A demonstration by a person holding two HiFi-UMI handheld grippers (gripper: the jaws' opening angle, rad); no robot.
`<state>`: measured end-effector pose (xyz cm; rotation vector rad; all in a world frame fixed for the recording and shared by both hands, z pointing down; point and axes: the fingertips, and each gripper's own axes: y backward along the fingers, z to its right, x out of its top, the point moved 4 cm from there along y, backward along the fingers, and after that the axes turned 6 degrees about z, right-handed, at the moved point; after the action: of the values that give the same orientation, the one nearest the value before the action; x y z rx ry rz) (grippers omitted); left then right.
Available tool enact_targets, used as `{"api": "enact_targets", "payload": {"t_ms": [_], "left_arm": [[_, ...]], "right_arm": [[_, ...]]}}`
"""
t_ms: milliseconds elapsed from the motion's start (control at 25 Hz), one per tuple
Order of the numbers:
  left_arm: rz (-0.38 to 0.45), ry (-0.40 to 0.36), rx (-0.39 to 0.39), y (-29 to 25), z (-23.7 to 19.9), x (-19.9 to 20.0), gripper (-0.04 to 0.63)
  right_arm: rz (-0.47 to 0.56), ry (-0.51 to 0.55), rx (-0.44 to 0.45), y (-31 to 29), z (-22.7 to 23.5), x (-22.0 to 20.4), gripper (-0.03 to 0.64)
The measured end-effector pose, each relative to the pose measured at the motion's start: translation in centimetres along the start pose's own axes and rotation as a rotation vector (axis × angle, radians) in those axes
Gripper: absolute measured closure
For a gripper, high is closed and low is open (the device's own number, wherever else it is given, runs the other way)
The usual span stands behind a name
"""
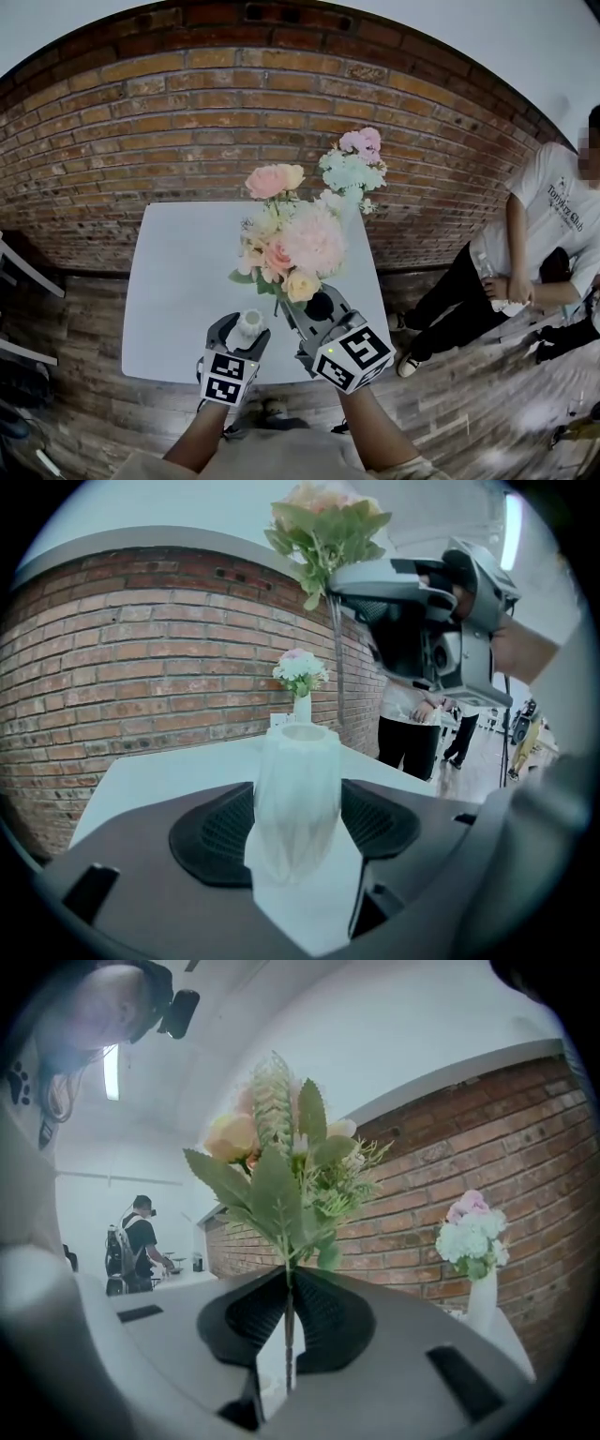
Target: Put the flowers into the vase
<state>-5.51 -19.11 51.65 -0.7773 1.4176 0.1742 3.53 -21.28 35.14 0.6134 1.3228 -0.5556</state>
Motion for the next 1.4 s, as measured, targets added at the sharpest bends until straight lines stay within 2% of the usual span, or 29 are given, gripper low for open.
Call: {"api": "enact_targets", "payload": {"t_ms": [360, 760, 1080, 1400], "left_arm": [[-0.001, 0.003, -0.003, 0.0, 0.0, 0.1, 0.304], [0.000, 0.004, -0.007, 0.0, -0.2, 0.1, 0.304], [-0.001, 0.003, -0.010, -0.1, -0.3, 0.1, 0.304], [0.001, 0.003, -0.010, -0.2, -0.3, 0.1, 0.304]], "right_arm": [[0.086, 0.020, 0.099, -1.6, -3.1, 1.0, 0.591], [0.057, -0.004, 0.098, -1.6, -3.5, -3.2, 0.591], [0.003, 0.017, 0.089, -1.1, -3.3, -7.9, 0.591], [-0.046, 0.039, 0.080, -1.0, -3.2, -9.9, 0.583]]}}
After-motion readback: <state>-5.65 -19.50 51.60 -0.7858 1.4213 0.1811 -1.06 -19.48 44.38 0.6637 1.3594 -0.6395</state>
